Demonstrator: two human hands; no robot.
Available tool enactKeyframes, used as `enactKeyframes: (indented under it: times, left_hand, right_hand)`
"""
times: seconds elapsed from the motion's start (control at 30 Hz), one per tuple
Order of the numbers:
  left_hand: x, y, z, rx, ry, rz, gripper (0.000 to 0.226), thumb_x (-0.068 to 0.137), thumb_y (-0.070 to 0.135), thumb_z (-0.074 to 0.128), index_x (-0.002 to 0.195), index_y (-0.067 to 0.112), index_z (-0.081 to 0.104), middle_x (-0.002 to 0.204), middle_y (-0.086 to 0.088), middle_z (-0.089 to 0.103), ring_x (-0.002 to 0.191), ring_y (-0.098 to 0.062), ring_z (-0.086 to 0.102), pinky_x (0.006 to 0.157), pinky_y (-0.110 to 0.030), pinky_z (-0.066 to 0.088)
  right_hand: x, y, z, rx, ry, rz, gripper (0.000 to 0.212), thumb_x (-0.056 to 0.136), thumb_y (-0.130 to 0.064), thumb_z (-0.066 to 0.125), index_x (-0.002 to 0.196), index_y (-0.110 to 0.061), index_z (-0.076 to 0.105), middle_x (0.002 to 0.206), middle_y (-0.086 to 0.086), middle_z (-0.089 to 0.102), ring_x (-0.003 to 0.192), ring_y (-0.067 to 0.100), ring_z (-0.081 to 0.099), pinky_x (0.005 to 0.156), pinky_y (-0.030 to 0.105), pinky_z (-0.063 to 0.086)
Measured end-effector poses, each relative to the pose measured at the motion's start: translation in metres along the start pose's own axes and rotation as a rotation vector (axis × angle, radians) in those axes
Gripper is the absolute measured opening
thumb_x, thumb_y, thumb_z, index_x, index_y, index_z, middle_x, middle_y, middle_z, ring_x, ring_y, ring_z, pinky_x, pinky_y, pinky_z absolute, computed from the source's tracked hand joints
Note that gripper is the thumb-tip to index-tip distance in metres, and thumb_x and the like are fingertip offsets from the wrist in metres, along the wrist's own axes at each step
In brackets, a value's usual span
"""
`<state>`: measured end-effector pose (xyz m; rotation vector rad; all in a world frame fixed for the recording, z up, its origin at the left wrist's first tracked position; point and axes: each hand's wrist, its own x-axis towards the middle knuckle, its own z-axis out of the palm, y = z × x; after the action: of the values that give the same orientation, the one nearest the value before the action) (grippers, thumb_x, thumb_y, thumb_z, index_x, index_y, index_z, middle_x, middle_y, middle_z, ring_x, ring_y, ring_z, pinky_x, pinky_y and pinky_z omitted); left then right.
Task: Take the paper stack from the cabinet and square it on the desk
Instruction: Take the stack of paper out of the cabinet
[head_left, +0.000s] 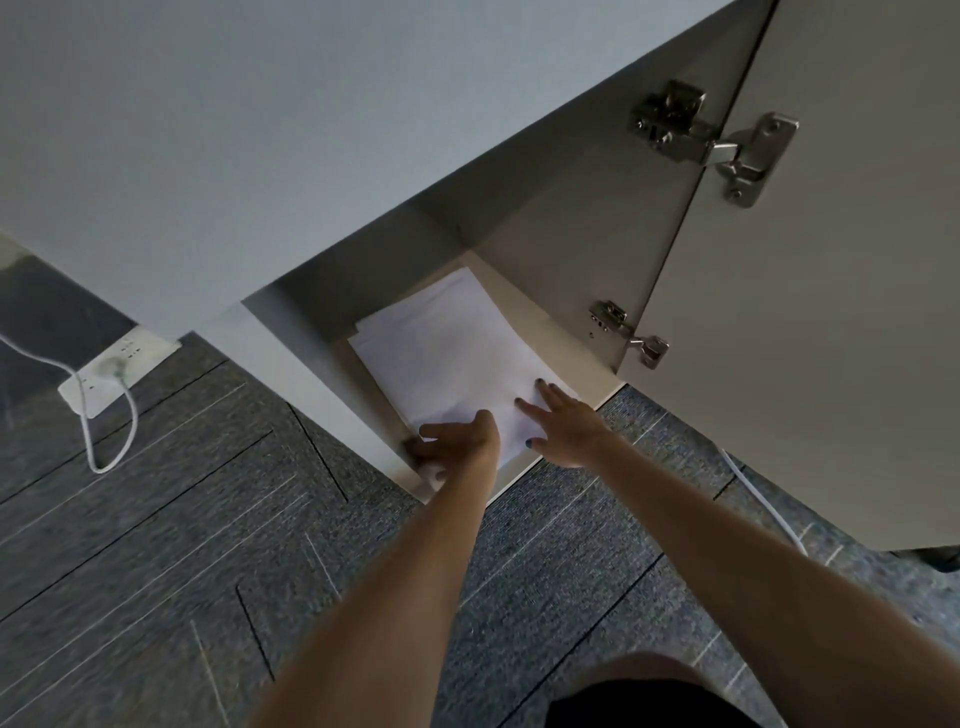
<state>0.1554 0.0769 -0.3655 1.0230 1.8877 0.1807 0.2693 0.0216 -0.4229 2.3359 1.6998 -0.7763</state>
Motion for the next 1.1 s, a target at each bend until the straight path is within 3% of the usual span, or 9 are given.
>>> enactKeyframes:
  times: [0.2,0.27,0.4,0.53,0.6,0.77,0.83,0.97,1.1]
  left_hand:
    - [0.010,0.009,0.000,-0.182,-0.019,0.004,0.083,0.094,0.029,0.047,0.153,-0.001,-0.003,0.161,-0.022,-0.001,0.149,-0.036,0.001,0.120,-0.045,0.005]
    - [0.022,0.008,0.000,-0.215,-0.023,-0.017,0.077,0.095,0.028,0.046,0.153,0.000,0.004,0.161,-0.021,0.007,0.149,-0.037,0.012,0.120,-0.046,0.011]
    - [0.038,0.002,0.002,-0.216,0.030,0.010,0.059,0.093,0.038,0.051,0.134,-0.005,0.049,0.140,-0.018,0.052,0.130,-0.031,0.048,0.103,-0.033,0.041]
    - [0.037,0.005,0.009,-0.352,-0.080,-0.011,0.054,0.091,0.029,0.058,0.132,-0.007,0.051,0.138,-0.017,0.054,0.126,-0.032,0.053,0.089,-0.034,0.045]
    - [0.038,0.010,0.012,-0.449,-0.008,0.016,0.053,0.085,0.017,0.068,0.130,-0.006,0.053,0.133,-0.022,0.057,0.120,-0.036,0.057,0.076,-0.029,0.041]
    - [0.030,0.019,0.008,-0.743,0.050,0.006,0.060,0.079,0.008,0.072,0.133,0.000,0.046,0.130,-0.025,0.057,0.104,-0.037,0.061,0.082,-0.038,0.049]
    - [0.025,0.016,0.006,-0.673,0.108,0.089,0.050,0.081,0.009,0.069,0.126,-0.005,0.052,0.125,-0.022,0.061,0.108,-0.037,0.061,0.076,-0.033,0.044]
    - [0.023,0.008,0.005,-0.420,0.088,0.189,0.046,0.088,0.002,0.053,0.134,-0.001,0.047,0.126,-0.029,0.060,0.113,-0.045,0.059,0.080,-0.039,0.046]
    - [0.010,0.006,-0.003,-0.299,0.081,0.229,0.058,0.092,-0.003,0.042,0.148,0.004,0.031,0.139,-0.028,0.050,0.125,-0.042,0.052,0.101,-0.037,0.044]
  right_hand:
    - [0.000,0.014,-0.008,0.029,-0.019,0.022,0.064,0.098,-0.042,0.038,0.152,-0.032,0.006,0.162,0.007,-0.012,0.150,0.024,-0.001,0.116,0.046,0.024]
    - [-0.001,0.016,-0.007,0.046,-0.020,0.016,0.065,0.097,-0.042,0.039,0.152,-0.032,0.006,0.162,0.006,-0.012,0.150,0.024,-0.002,0.116,0.047,0.025]
    - [0.000,0.020,-0.004,0.096,-0.008,0.004,0.065,0.096,-0.036,0.043,0.152,-0.034,0.008,0.162,0.004,-0.013,0.150,0.022,-0.003,0.115,0.045,0.027]
    - [-0.003,0.020,-0.004,0.155,-0.013,0.022,0.071,0.091,-0.021,0.044,0.151,-0.036,0.010,0.162,-0.001,-0.013,0.150,0.017,-0.004,0.114,0.042,0.029]
    - [-0.003,0.019,-0.005,0.184,-0.020,0.030,0.072,0.089,-0.017,0.042,0.151,-0.038,0.011,0.162,-0.003,-0.013,0.150,0.016,-0.004,0.113,0.042,0.029]
    - [-0.001,0.020,-0.011,0.334,-0.060,0.061,0.066,0.091,-0.016,0.036,0.150,-0.039,0.016,0.163,-0.006,-0.008,0.150,0.012,-0.004,0.118,0.043,0.019]
    - [0.000,0.018,-0.017,0.462,-0.060,0.072,0.057,0.096,-0.014,0.033,0.150,-0.029,0.025,0.163,0.000,0.002,0.150,0.016,0.004,0.119,0.039,0.015]
    - [-0.005,0.019,-0.022,1.167,0.107,0.295,0.045,0.090,0.006,0.039,0.133,-0.002,0.052,0.147,0.017,0.042,0.134,0.033,0.041,0.100,0.032,0.038]
    - [-0.021,0.027,-0.014,0.986,0.361,0.614,0.037,0.092,-0.009,0.043,0.124,0.008,0.049,0.131,0.023,0.049,0.109,0.037,0.056,0.088,0.040,0.045]
